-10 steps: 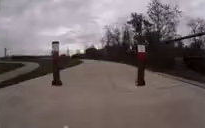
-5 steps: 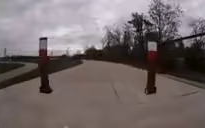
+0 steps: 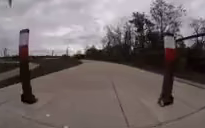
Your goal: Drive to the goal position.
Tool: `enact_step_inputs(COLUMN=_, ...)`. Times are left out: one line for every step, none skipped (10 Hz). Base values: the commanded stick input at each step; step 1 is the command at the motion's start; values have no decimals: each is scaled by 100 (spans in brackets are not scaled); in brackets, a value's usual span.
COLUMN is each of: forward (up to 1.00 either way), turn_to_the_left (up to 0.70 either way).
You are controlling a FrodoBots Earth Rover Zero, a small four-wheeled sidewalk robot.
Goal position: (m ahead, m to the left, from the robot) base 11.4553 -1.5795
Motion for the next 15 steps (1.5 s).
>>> enact_step_inputs(forward=100, turn_to_the_left=0)
enact_step_inputs(forward=100, turn_to_the_left=0)
enact_step_inputs(forward=100, turn_to_the_left=0)
enact_step_inputs(forward=100, turn_to_the_left=0)
enact_step_inputs(forward=100, turn_to_the_left=0)
enact_step_inputs(forward=100, turn_to_the_left=0)
enact_step_inputs(forward=100, turn_to_the_left=0)
enact_step_inputs(forward=100, turn_to_the_left=0)
enact_step_inputs(forward=2, turn_to_the_left=0)
enact_step_inputs(forward=0, turn_to_the_left=0)
enact_step_inputs(forward=0, turn_to_the_left=0)
enact_step_inputs(forward=0, turn_to_the_left=0)
enact_step_inputs(forward=0, turn_to_the_left=0)
enact_step_inputs(forward=0, turn_to_the_left=47)
enact_step_inputs(forward=0, turn_to_the_left=98)
